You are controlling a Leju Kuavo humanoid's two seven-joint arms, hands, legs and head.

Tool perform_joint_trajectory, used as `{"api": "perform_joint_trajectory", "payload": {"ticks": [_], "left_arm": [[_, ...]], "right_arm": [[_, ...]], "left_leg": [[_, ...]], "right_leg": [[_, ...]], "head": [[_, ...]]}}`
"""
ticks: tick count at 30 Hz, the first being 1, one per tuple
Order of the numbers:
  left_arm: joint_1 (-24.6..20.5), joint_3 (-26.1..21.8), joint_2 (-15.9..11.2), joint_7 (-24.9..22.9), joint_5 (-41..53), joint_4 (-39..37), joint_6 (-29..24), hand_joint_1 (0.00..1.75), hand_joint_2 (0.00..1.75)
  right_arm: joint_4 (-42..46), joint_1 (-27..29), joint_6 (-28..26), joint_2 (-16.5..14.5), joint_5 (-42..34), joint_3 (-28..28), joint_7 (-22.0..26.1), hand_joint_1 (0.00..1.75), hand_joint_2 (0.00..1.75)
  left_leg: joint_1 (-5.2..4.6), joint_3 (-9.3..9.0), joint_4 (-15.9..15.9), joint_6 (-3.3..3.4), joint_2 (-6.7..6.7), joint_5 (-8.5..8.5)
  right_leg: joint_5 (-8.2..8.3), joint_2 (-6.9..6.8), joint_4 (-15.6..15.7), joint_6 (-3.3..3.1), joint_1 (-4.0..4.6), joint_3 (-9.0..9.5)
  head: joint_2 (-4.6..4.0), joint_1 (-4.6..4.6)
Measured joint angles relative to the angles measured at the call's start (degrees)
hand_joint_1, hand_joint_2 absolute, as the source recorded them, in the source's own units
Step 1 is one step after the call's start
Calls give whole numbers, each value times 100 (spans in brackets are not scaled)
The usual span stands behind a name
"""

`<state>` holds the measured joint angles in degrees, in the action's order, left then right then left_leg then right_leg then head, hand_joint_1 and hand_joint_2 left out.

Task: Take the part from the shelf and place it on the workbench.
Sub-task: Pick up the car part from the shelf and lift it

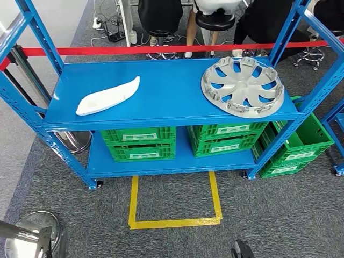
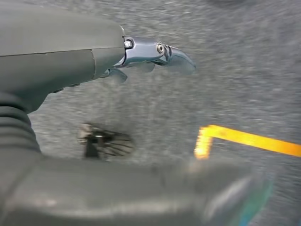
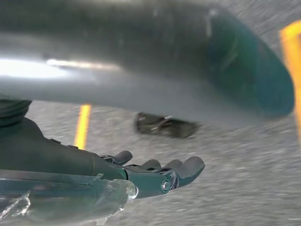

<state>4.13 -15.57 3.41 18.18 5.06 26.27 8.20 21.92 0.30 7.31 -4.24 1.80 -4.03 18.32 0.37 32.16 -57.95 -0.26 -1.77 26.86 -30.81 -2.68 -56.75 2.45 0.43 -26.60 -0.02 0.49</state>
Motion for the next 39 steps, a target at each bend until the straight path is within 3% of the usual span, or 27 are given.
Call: {"api": "perform_joint_trajectory", "payload": {"ticks": [4, 8, 16, 20, 22, 24, 25, 26, 28, 29, 31, 35, 37, 39], "left_arm": [[-97, -299, 58, 361, 103, 77, 140, 0, 0], [-184, -638, 131, 839, 234, 306, 244, 0, 0], [-162, -763, 158, 1496, 582, 1540, -149, 0, 0], [-89, -666, 127, 1669, 900, 2218, -476, 0, 0], [-64, -566, 115, 1734, 1113, 2542, -643, 0, 0], [-43, -444, 106, 1782, 1342, 2853, -799, 0, 0], [-21, -377, 104, 1799, 1460, 3001, -874, 0, 0], [6, -308, 102, 1812, 1579, 3151, -948, 0, 0], [49, -160, 92, 1824, 1822, 3453, -1094, 0, 0], [59, -80, 80, 1826, 1943, 3601, -1162, 0, 0], [82, 99, 44, 1822, 2204, 3896, -1293, 0, 0], [118, 510, -61, 1752, 2759, 4417, -1545, 0, 0], [121, 732, -121, 1695, 3055, 4645, -1680, 0, 0], [143, 946, -189, 1623, 3354, 4838, -1822, 0, 0]], "right_arm": [[0, -152, 131, -92, 33, -110, 359, 0, 0], [0, -345, 307, -214, 106, -272, 837, 0, 175], [-9, -623, 548, -369, 216, -597, 1481, 0, 175], [-15, -741, 625, -430, 259, -696, 1649, 0, 175], [-21, -790, 663, -441, 289, -735, 1712, 0, 175], [-31, -809, 693, -447, 315, -771, 1758, 0, 175], [-38, -809, 707, -449, 324, -788, 1780, 0, 175], [-45, -812, 719, -451, 334, -807, 1800, 0, 175], [-58, -830, 741, -453, 355, -849, 1839, 0, 175], [-69, -845, 751, -464, 370, -865, 1855, 0, 175], [-92, -889, 771, -486, 401, -894, 1883, 0, 175], [-118, -960, 803, -513, 445, -946, 1917, 0, 175], [-120, -1013, 815, -527, 474, -976, 1929, 0, 175], [-124, -1053, 829, -541, 504, -1005, 1937, 0, 175]], "left_leg": [[1, 0, 0, -3, 0, -2], [3, 0, 0, -6, 0, -4], [2, 3, -2, -8, 1, -4], [17, -91, 176, 78, 22, -44], [51, -160, 283, 93, 49, -83], [62, -179, 292, 85, 89, -72], [71, -199, 290, 66, 114, -54], [87, -231, 286, 37, 141, -29], [140, -317, 262, -53, 196, 47], [157, -349, 240, -107, 223, 89], [161, -347, 188, -209, 257, 140], [169, -278, 109, -304, 253, 199], [156, -2, -402, -316, 236, 433], [130, 511, -1231, -303, 232, 699]], "right_leg": [[0, 0, 0, -1, 1, 0], [1, 0, -1, -2, 2, 0], [4, 0, 2, -1, 1, 22], [-30, 29, -12, 54, -9, 27], [-269, 153, -571, 75, -27, -283], [-511, 230, -1380, 109, -66, -787], [-490, 242, -1602, 130, -91, -973], [-341, 245, -1603, 155, -117, -1060], [216, 243, -1016, 219, -181, -945], [419, 256, -686, 251, -195, -838], [518, 289, -312, 207, -206, -701], [409, 328, -319, -20, -190, -703], [381, 327, -311, -95, -192, -672], [347, 325, -311, -144, -176, -651]], "head": [[0, 0], [0, 0], [0, -1], [-1, 9], [-1, 33], [-1, 42], [0, 40], [0, 40], [0, 41], [-1, 57], [-1, 76], [0, 18], [0, -13], [-1, -40]]}}
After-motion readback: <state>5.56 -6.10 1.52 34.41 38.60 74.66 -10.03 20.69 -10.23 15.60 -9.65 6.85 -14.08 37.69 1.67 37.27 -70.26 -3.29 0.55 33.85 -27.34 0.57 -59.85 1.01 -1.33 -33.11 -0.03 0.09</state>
